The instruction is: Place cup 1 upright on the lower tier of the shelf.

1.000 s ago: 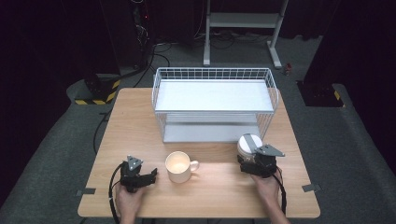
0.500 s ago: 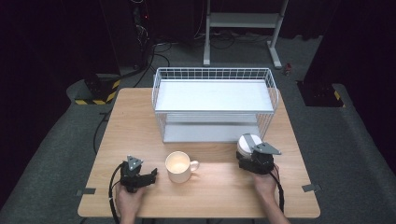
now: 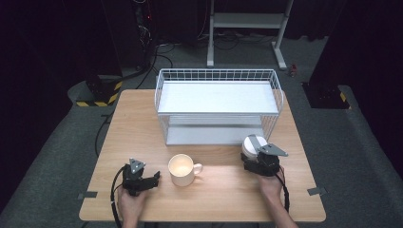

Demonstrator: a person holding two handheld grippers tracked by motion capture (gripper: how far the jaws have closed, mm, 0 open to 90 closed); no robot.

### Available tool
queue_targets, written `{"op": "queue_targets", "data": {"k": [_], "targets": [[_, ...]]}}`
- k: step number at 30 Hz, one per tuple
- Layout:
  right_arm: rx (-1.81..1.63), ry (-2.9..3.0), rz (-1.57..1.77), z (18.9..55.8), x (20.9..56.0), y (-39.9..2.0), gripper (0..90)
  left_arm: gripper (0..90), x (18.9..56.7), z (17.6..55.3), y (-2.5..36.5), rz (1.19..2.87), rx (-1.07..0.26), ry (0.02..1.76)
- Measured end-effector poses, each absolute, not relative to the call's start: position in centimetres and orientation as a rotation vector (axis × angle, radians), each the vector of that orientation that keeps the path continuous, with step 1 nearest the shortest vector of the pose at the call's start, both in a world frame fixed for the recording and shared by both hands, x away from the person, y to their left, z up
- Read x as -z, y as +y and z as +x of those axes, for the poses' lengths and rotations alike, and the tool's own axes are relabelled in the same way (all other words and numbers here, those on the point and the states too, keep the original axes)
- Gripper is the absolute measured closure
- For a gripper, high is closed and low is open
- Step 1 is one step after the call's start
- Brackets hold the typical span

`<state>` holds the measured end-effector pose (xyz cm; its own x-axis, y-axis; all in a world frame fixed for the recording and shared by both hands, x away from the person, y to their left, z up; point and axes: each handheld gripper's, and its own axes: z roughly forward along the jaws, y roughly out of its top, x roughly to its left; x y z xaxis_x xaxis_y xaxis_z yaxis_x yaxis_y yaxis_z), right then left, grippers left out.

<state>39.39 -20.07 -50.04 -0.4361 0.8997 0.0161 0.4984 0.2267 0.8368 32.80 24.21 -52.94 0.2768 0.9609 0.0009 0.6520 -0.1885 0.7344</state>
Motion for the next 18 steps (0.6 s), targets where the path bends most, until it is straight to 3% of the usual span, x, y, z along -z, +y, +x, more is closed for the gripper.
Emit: {"op": "queue_targets", "data": {"k": [18], "targets": [[-1.132,2.06,1.256,42.0,48.5,-18.5,18.8,15.3,53.0,32.8,24.2,1.916,-0.635,1.451]]}}
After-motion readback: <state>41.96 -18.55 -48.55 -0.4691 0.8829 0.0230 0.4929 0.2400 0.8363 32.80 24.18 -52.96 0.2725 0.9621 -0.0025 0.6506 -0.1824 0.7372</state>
